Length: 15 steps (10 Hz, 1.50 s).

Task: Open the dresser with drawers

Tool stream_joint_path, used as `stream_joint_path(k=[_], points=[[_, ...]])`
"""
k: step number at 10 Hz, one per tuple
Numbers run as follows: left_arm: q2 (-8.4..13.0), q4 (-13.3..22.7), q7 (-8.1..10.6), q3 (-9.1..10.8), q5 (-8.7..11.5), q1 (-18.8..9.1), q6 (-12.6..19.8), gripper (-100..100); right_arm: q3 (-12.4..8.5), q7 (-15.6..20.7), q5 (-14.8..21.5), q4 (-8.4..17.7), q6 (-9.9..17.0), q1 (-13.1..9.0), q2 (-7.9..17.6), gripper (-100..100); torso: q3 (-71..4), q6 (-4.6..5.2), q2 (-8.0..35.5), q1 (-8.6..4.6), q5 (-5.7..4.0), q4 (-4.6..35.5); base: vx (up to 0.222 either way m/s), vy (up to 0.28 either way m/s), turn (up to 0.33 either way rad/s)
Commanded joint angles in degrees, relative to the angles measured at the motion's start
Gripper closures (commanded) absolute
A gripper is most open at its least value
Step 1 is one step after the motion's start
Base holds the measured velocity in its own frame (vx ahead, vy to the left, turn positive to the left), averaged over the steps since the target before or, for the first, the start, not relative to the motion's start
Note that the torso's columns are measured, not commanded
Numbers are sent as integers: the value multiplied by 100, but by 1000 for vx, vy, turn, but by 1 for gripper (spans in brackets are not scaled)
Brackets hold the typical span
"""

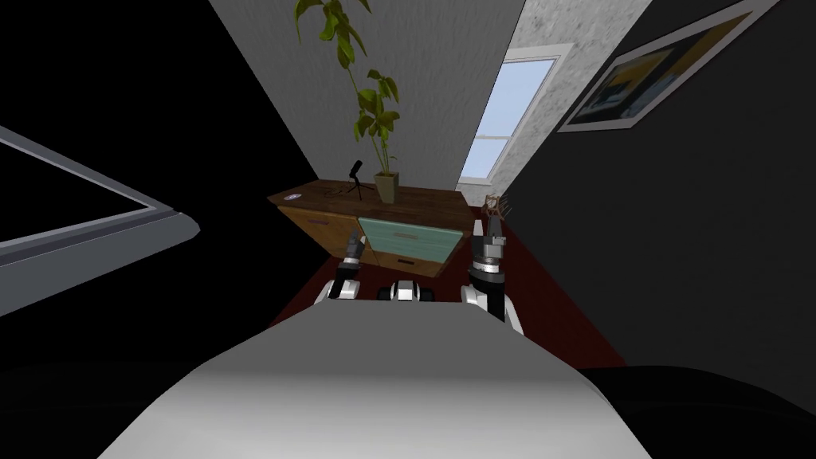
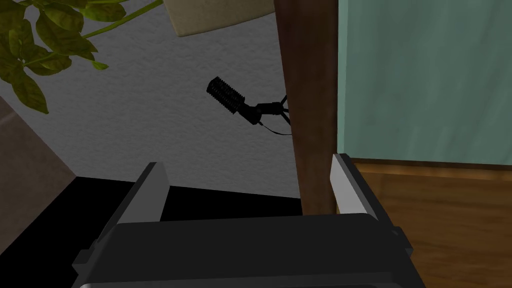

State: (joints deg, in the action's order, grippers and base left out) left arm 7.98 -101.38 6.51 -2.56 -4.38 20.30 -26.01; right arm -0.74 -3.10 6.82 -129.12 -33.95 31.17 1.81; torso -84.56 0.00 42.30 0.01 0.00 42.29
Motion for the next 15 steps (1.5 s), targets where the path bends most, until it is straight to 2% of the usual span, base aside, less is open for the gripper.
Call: stream_joint_path(k=[1,6,10,13,14,15], points=[[-14,356,-34,-63,-15,-126,-20,-100,0,0,0,0,0,0,0,0,-1,0,-2,-2,0,0,29,-29,-41],[4,1051,-94,-218,-44,-321,-40,-100,0,0,0,0,0,0,0,0,-1,-1,-1,0,0,0,34,-32,-54],[-83,1631,-145,-349,-70,-485,-59,-100,0,0,0,0,0,0,0,0,-1,0,-2,-3,-1,0,37,-37,-57],[-264,1994,-176,-430,-86,-587,-70,-100,0,0,0,0,0,0,0,0,0,0,1,2,0,0,34,-29,-45],[-461,2165,-191,-469,-94,-635,-76,-100,0,0,0,0,0,0,0,0,1,0,2,1,0,1,36,-30,-65],[-570,2225,-197,-483,-96,-652,-78,-100,0,0,0,0,0,0,0,0,-1,1,-2,-3,-1,0,30,-24,-38]])
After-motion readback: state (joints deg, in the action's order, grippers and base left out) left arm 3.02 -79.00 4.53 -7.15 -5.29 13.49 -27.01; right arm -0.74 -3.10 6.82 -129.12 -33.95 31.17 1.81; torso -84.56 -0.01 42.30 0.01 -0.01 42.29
